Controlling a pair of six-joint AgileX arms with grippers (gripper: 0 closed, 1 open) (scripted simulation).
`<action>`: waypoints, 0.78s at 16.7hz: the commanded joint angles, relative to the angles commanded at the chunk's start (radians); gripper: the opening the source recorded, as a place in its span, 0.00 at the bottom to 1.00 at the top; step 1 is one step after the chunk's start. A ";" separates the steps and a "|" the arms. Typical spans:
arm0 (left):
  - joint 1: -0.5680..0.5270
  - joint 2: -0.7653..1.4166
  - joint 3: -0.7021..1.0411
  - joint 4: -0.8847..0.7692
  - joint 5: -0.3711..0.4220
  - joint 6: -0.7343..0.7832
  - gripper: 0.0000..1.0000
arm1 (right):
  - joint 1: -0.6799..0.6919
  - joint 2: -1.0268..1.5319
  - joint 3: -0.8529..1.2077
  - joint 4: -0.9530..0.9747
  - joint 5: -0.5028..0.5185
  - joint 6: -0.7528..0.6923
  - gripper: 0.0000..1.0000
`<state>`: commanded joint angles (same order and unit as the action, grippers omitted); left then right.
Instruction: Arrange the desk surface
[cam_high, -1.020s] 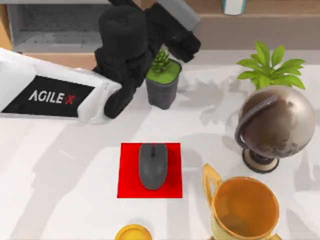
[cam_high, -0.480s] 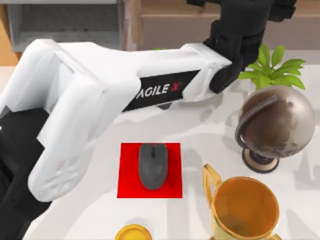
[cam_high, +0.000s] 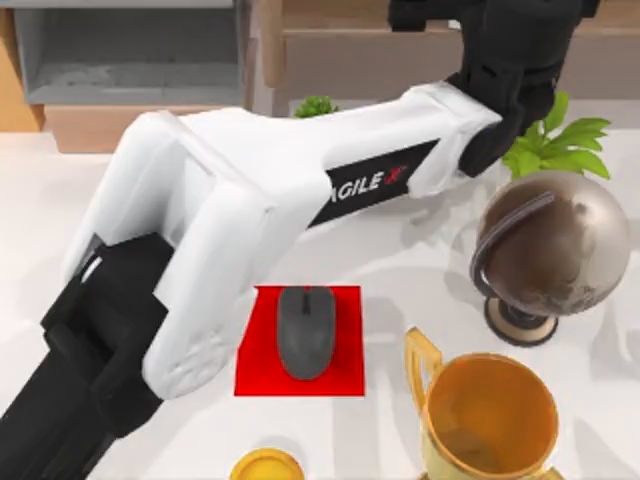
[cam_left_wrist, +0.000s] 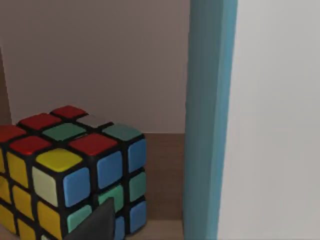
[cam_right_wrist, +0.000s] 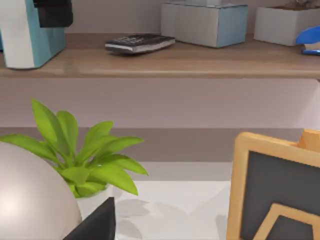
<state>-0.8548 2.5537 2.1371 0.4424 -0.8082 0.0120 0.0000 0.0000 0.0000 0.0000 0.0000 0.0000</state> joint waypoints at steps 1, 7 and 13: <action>0.000 0.000 0.000 0.000 0.000 0.000 1.00 | 0.000 0.000 0.000 0.000 0.000 0.000 1.00; 0.008 0.024 0.040 -0.021 0.008 -0.001 1.00 | 0.000 0.000 0.000 0.000 0.000 0.000 1.00; 0.025 0.081 0.155 -0.076 0.026 -0.003 1.00 | 0.000 0.000 0.000 0.000 0.000 0.000 1.00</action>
<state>-0.8298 2.6348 2.2926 0.3660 -0.7825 0.0095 0.0000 0.0000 0.0000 0.0000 0.0000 0.0000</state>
